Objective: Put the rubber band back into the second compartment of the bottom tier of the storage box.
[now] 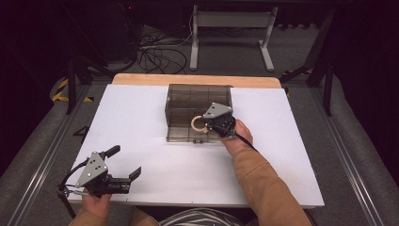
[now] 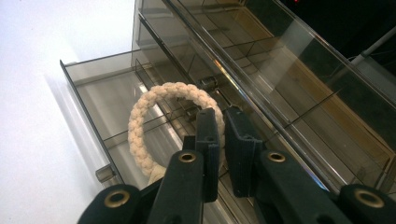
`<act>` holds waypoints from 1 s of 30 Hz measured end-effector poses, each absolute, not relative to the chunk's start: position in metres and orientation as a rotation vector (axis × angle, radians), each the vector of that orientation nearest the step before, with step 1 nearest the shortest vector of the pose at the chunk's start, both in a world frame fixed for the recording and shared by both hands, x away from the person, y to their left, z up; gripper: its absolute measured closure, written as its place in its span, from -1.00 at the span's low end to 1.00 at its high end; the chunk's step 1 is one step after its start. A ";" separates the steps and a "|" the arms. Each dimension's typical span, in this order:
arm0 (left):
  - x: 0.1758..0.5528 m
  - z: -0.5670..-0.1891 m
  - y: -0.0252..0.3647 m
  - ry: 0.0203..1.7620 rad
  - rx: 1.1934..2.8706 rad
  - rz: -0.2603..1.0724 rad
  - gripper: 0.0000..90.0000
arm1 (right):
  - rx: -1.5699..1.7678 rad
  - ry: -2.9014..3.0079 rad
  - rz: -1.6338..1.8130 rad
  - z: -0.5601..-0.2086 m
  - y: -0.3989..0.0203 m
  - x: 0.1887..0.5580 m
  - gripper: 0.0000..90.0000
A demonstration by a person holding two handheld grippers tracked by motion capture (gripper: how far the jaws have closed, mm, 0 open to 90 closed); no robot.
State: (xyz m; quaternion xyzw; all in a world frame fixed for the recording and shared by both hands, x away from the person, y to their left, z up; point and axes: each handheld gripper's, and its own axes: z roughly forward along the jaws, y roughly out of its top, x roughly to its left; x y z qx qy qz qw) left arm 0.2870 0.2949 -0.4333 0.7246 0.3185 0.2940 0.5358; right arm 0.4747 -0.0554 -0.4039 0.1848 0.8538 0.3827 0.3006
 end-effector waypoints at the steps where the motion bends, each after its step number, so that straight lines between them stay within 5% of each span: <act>1: 0.287 -0.433 0.295 0.759 1.726 0.699 -0.99 | 0.488 2.268 1.011 -0.404 -0.055 0.475 0.88; 30: 0.287 -0.433 0.295 0.759 1.724 0.697 -0.99 | 0.396 2.313 0.886 -0.426 -0.042 0.473 0.88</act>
